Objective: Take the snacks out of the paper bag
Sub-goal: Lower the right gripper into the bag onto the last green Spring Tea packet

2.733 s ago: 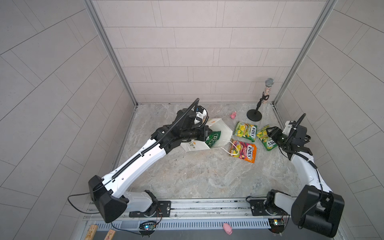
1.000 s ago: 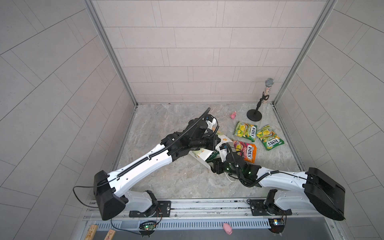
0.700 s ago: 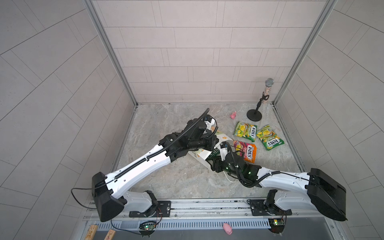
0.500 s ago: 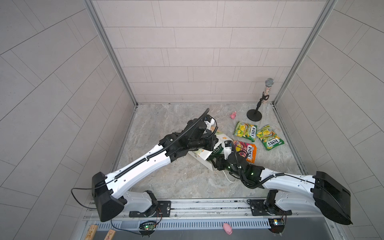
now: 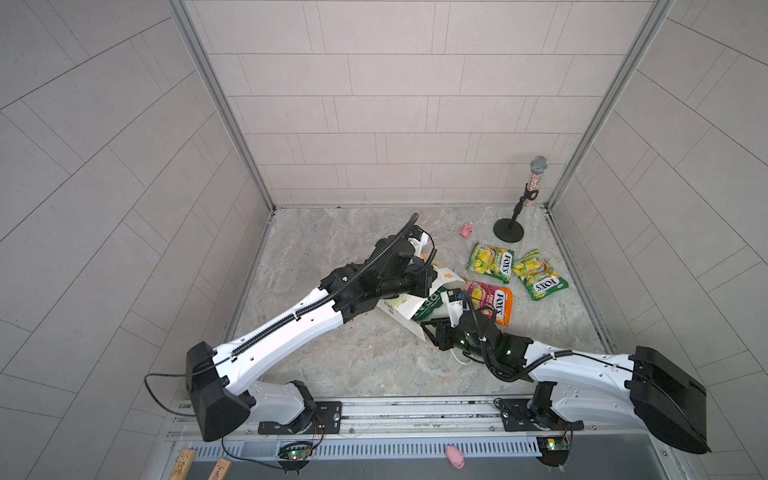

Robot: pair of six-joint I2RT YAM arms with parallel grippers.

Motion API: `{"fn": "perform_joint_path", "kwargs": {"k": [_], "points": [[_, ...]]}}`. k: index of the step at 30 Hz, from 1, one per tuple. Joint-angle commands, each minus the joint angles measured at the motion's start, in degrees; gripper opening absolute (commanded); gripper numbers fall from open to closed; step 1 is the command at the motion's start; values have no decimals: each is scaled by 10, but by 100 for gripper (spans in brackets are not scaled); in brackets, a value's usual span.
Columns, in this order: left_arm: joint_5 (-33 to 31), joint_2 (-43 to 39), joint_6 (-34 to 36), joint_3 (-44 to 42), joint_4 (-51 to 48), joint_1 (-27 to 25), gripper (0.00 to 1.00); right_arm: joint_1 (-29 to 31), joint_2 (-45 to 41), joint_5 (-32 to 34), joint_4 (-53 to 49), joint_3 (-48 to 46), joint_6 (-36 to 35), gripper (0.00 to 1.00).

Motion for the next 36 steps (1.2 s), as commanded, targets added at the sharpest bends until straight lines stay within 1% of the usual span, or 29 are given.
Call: {"fn": "perform_joint_path", "kwargs": {"k": [1, 3, 5, 9, 14, 21, 25, 30, 32, 33, 36], "points": [[2, 8, -1, 21, 16, -3, 0, 2, 23, -22, 3, 22, -26, 44], [3, 9, -3, 20, 17, -3, 0, 2, 40, -26, -3, 37, -27, 44], [7, 9, -3, 20, 17, -3, 0, 2, 56, -20, 12, 42, -22, 45], [10, 4, -2, 14, 21, -3, 0, -2, 73, 38, 70, 32, -2, 45], [8, 0, -2, 8, 24, -3, 0, -15, 98, 95, 92, 45, 37, 45], [10, 1, -2, 9, 25, -3, 0, -49, 151, 101, 114, 65, 118, 45], [11, 2, -2, 10, 25, -3, 0, -63, 164, 95, 86, 87, 141, 45], [13, 4, -1, 13, 25, -3, 0, -83, 174, 102, 5, 123, 168, 47], [14, 6, -1, 14, 26, -3, 0, -93, 182, 94, -10, 124, 176, 47], [13, 6, -1, 13, 26, -3, 0, -99, 187, 90, -18, 144, 181, 47], [15, 7, -2, 15, 26, -3, 0, -111, 202, 77, -36, 159, 190, 47]]}}
